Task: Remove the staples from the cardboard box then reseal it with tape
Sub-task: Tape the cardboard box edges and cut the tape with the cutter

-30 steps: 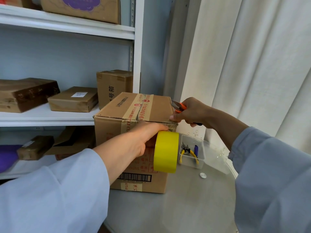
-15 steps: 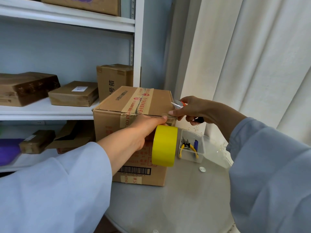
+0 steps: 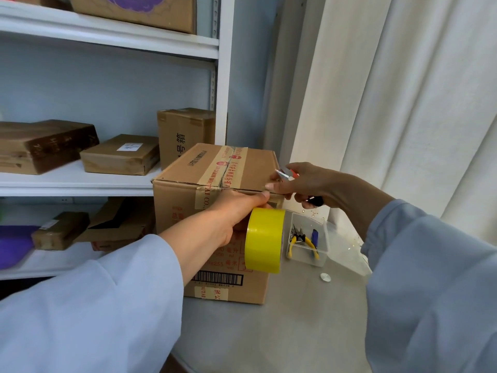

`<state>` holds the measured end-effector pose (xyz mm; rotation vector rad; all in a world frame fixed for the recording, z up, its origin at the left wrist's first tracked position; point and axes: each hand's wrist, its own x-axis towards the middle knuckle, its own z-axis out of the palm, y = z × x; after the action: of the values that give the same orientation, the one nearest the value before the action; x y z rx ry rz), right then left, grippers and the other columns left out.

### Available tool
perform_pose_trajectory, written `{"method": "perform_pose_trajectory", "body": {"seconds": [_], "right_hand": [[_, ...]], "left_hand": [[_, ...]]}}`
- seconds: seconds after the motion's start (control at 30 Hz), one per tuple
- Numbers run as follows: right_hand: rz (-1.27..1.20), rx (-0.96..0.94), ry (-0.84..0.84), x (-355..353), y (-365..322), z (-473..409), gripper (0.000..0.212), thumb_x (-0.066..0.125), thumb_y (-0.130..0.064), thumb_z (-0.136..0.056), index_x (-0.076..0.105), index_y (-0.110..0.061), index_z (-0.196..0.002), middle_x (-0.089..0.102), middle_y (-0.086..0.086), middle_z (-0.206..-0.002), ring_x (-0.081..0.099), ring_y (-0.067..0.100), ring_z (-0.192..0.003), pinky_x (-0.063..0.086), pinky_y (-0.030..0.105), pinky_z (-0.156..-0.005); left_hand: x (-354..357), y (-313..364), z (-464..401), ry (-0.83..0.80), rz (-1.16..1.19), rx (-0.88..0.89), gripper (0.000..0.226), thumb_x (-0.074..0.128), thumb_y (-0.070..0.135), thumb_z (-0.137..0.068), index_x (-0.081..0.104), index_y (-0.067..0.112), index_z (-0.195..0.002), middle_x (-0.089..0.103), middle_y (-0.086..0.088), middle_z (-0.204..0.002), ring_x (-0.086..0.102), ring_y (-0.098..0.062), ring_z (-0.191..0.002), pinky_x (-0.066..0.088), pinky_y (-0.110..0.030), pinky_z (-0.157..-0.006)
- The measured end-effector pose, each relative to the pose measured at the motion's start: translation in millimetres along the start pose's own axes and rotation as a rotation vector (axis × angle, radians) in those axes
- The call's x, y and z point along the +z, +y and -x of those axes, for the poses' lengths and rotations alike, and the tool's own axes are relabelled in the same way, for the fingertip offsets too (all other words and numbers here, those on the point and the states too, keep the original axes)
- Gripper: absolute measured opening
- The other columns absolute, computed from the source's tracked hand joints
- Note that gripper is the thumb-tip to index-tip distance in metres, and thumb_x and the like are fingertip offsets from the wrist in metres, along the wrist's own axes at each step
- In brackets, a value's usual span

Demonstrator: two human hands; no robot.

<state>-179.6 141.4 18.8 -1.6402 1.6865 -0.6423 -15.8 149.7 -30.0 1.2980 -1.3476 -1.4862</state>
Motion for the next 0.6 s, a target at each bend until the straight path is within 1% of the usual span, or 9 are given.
{"method": "perform_pose_trajectory", "body": {"seconds": [0.1,0.13,0.17,0.23,0.3,0.33,0.43,0.53,0.6], "right_hand": [[-0.069,-0.026,-0.009,2,3,-1,0.011,0.061,-0.028,-0.092,0.056,-0.019,-0.096,0.053,0.007,-0.076,0.039,0.010,-0.047,0.038,0.018,-0.039],[-0.084,-0.025,-0.004,1,4,0,0.009,0.057,-0.025,-0.095,0.057,-0.018,-0.099,0.053,0.008,-0.076,0.038,0.009,-0.045,0.037,0.018,-0.039],[-0.087,-0.016,0.000,-1,4,2,0.013,0.055,-0.025,-0.097,0.057,-0.016,-0.105,0.055,0.008,-0.076,0.037,0.008,-0.044,0.036,0.017,-0.038],[-0.036,0.001,0.004,-2,-2,2,0.032,0.055,-0.038,-0.094,0.055,-0.012,-0.113,0.058,0.006,-0.077,0.038,0.008,-0.044,0.037,0.018,-0.040],[0.102,0.005,0.029,1,-10,-1,0.049,0.060,-0.053,-0.085,0.055,-0.012,-0.111,0.059,0.004,-0.075,0.042,0.009,-0.048,0.040,0.019,-0.044],[0.151,0.005,0.049,5,-13,-2,0.050,0.063,-0.053,-0.083,0.055,-0.012,-0.110,0.057,0.004,-0.074,0.043,0.009,-0.050,0.040,0.020,-0.045],[0.102,0.042,0.111,13,-13,-7,0.036,0.065,-0.038,-0.088,0.054,-0.009,-0.105,0.053,0.005,-0.067,0.041,0.010,-0.049,0.038,0.020,-0.045],[0.023,0.065,0.107,12,-12,-4,0.022,0.060,-0.024,-0.094,0.054,-0.005,-0.102,0.055,0.005,-0.062,0.035,0.010,-0.044,0.033,0.017,-0.042],[-0.016,0.069,0.075,9,-11,-1,0.020,0.058,-0.020,-0.095,0.054,-0.005,-0.108,0.061,0.005,-0.062,0.033,0.008,-0.039,0.032,0.017,-0.041]], "left_hand": [[-2,-2,-3,-0.018,0.001,-0.020,0.022,0.069,0.036,-0.083,0.074,0.015,-0.079,0.070,-0.001,-0.079,0.064,-0.018,-0.077,0.047,-0.025,-0.059],[-2,-4,-4,-0.025,-0.004,-0.022,0.022,0.072,0.036,-0.081,0.075,0.015,-0.083,0.071,-0.002,-0.082,0.065,-0.019,-0.080,0.049,-0.025,-0.060],[-3,-4,-4,-0.035,-0.009,-0.020,0.025,0.075,0.036,-0.078,0.075,0.015,-0.089,0.072,-0.004,-0.088,0.066,-0.020,-0.085,0.051,-0.026,-0.063],[-5,-5,-7,-0.049,-0.012,-0.015,0.035,0.080,0.034,-0.072,0.073,0.013,-0.100,0.072,-0.007,-0.097,0.067,-0.023,-0.093,0.054,-0.030,-0.073],[-6,-5,-8,-0.046,-0.013,-0.010,0.035,0.081,0.029,-0.072,0.073,0.012,-0.101,0.072,-0.008,-0.098,0.067,-0.024,-0.094,0.055,-0.033,-0.077],[-6,-5,-8,-0.043,-0.019,-0.008,0.033,0.081,0.028,-0.072,0.073,0.011,-0.100,0.072,-0.008,-0.098,0.067,-0.024,-0.094,0.055,-0.034,-0.078],[-7,-6,-9,-0.012,-0.056,0.002,0.028,0.081,0.027,-0.072,0.073,0.012,-0.094,0.072,-0.008,-0.097,0.066,-0.024,-0.095,0.054,-0.036,-0.084],[-12,1,-10,-0.037,-0.116,0.002,0.030,0.079,0.026,-0.075,0.073,0.010,-0.100,0.071,-0.009,-0.100,0.066,-0.023,-0.093,0.054,-0.030,-0.073],[-18,7,-11,-0.056,-0.167,-0.003,0.031,0.078,0.024,-0.076,0.072,0.009,-0.102,0.070,-0.011,-0.102,0.066,-0.024,-0.094,0.055,-0.033,-0.075]]}}
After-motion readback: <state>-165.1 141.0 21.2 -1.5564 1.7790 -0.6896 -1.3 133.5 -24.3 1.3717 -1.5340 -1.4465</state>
